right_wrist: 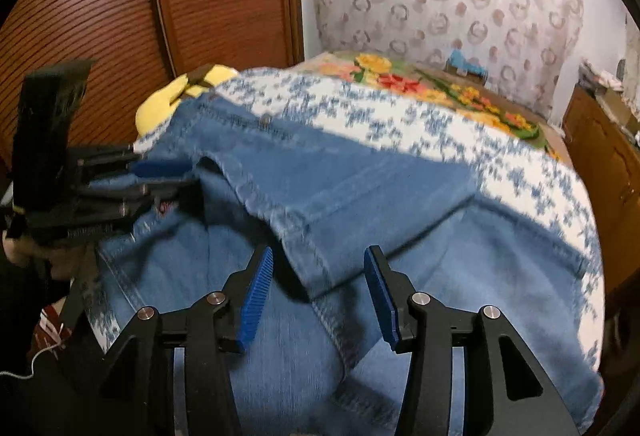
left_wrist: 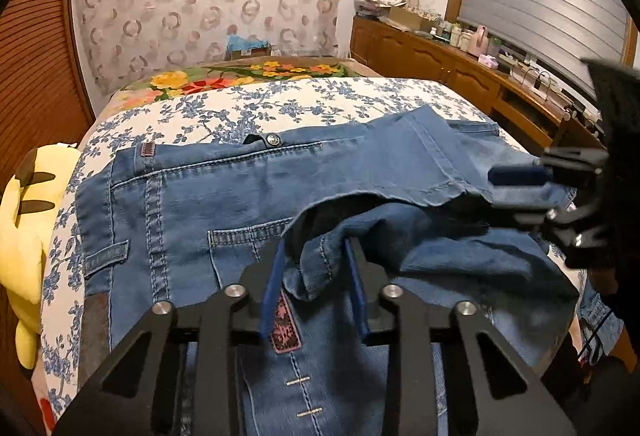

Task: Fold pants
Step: 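Grasp the folded leg edge with the left tool and lift it, then fold the held leg over onto the other leg with the left tool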

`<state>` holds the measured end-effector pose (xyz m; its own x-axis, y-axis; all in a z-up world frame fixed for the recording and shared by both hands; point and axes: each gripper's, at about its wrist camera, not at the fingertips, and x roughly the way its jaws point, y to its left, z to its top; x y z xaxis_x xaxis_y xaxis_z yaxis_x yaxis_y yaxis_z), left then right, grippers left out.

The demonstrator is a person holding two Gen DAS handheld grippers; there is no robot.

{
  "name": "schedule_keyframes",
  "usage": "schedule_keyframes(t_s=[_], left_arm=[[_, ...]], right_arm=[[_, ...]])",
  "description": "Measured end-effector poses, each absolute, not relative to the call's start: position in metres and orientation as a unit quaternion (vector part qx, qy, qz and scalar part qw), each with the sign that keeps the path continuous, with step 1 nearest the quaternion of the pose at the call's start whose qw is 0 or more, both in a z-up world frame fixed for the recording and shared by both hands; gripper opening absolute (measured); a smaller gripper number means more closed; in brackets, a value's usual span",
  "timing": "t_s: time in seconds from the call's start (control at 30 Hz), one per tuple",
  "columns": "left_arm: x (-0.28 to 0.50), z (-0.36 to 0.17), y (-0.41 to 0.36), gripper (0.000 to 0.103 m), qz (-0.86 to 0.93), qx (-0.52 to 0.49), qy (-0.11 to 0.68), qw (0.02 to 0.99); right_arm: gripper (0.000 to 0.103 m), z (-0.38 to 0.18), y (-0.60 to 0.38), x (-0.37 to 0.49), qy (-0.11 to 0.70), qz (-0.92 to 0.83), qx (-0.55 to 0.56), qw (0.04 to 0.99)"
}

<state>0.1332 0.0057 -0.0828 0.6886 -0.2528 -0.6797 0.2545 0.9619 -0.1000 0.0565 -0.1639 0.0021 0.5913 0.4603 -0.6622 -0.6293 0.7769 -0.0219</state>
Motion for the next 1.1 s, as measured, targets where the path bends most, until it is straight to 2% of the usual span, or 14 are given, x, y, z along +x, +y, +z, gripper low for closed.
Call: schedule_keyframes(t_s=[0.03,0.1,0.13,0.17,0.2,0.23,0.33,0.77,1.1], left_arm=[[0.134,-0.083,0.006,0.018,-0.139,-0.001,0.369,0.919],[0.133,-0.083,0.007,0.014,-0.137,0.001,0.367,0.920],[0.131,-0.082,0.006,0.012,-0.138,0.003,0.365,0.921],[0.130,-0.082,0.006,0.011,-0.140,0.004,0.364,0.921],[0.129,-0.082,0.006,0.009,-0.142,0.004,0.364,0.920],[0.127,-0.081,0.005,0.009,-0.143,0.004,0.362,0.921],[0.118,-0.072,0.006,0.008,-0.142,0.006,0.349,0.926],[0.058,-0.021,0.043,0.007,-0.135,-0.004,0.288,0.948],[0.022,-0.030,0.084,0.008,-0.098,-0.022,0.291,0.951]], right_arm=[[0.049,0.000,-0.165,0.058,0.338,0.305,-0.124,0.882],[0.048,-0.003,-0.167,0.066,0.351,0.299,-0.110,0.881],[0.042,-0.004,-0.168,0.069,0.356,0.298,-0.102,0.880],[0.028,-0.004,-0.169,0.072,0.359,0.299,-0.097,0.879],[0.023,-0.003,-0.171,0.074,0.361,0.301,-0.096,0.878],[0.013,-0.002,-0.170,0.075,0.362,0.303,-0.099,0.876],[0.004,0.007,-0.165,0.077,0.350,0.314,-0.107,0.876],[0.001,0.115,-0.126,0.069,0.229,0.347,-0.140,0.898],[0.001,0.134,-0.063,0.052,0.194,0.397,-0.175,0.880]])
